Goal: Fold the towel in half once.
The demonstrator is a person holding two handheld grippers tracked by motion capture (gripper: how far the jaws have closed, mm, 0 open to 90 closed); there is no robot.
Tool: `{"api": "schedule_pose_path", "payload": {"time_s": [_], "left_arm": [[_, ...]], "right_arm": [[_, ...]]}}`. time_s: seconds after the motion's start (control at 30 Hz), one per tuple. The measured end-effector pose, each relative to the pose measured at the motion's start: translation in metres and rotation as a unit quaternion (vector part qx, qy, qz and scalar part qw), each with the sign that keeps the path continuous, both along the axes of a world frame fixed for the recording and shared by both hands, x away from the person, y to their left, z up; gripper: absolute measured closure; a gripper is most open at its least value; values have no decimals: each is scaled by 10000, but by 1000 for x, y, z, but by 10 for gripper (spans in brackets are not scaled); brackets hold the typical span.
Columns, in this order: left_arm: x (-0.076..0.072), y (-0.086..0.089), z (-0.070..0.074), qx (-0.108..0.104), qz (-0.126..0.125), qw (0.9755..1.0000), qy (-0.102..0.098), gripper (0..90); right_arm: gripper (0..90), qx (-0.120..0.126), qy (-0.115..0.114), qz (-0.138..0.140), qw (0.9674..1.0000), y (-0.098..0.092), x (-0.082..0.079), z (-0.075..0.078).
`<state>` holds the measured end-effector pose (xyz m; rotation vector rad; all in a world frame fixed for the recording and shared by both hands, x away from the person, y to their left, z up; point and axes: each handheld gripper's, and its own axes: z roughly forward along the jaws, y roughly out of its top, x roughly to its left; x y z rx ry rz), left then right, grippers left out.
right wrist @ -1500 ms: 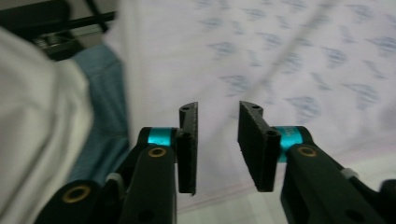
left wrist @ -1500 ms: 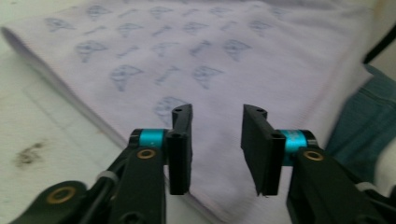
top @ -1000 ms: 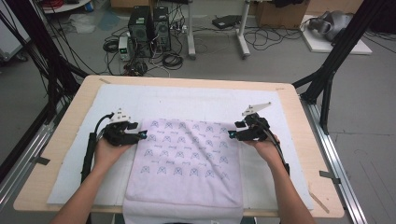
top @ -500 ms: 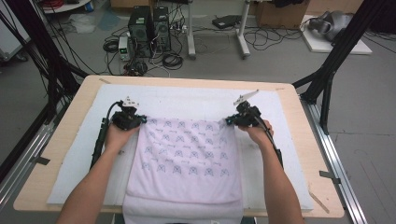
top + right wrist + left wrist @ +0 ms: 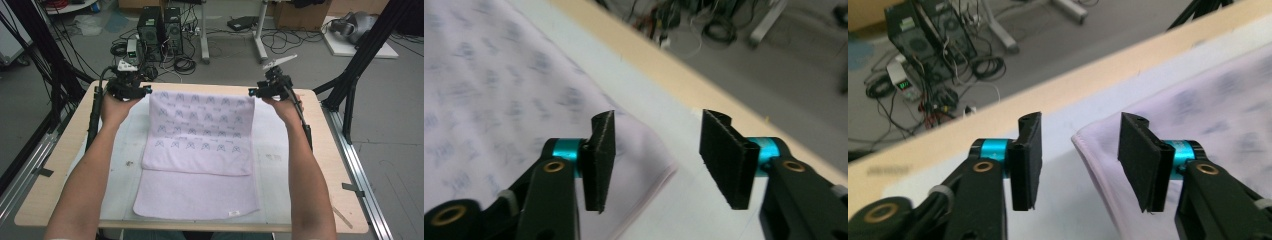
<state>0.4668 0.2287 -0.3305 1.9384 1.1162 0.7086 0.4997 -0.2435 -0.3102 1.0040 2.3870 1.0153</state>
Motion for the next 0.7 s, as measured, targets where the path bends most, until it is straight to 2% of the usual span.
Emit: {"api": "schedule_pose_path", "payload": {"time_s": [0.1,0.13,0.17,0.2,0.23,0.3,0.33,0.37,0.43,0.5,0.57,0.6,0.63,0.7], "left_arm": [[-13,10,-25,-157,-61,9996,211,496],[-19,12,-33,-192,-106,9994,259,487],[-24,14,-40,-158,-147,9992,322,486],[-29,16,-46,-174,-182,9989,391,478],[-36,18,-51,-299,-224,9985,408,459],[-48,20,-59,-334,-301,9980,451,454],[-54,20,-61,-405,-379,9973,483,444],[-61,19,-63,-366,-445,9973,445,443],[-75,18,-66,-439,-573,9967,359,443],[-87,17,-68,-392,-716,9961,341,443],[-100,15,-70,-353,-852,9953,308,441],[-105,14,-71,-408,-920,9943,347,431],[-110,13,-72,-472,-994,9935,296,418],[-119,11,-73,-471,-1124,9922,268,420]], "right_arm": [[433,-51,207,123,9997,2,-10,-26],[434,18,240,188,9995,2,-15,-33],[434,23,291,247,9993,2,-20,-39],[429,-17,313,300,9991,2,-26,-45],[427,20,360,343,9988,2,-32,-49],[411,33,567,484,9972,3,-43,-56],[425,42,473,580,9972,4,-52,-58],[429,53,376,681,9970,5,-60,-59],[434,323,345,770,9959,4,-75,-63],[437,242,286,901,9952,5,-90,-65],[433,322,229,1024,9940,6,-104,-67],[417,371,209,1083,9932,7,-110,-68],[416,408,144,1120,9928,8,-116,-70],[415,396,129,1224,9916,9,-125,-74]]}}
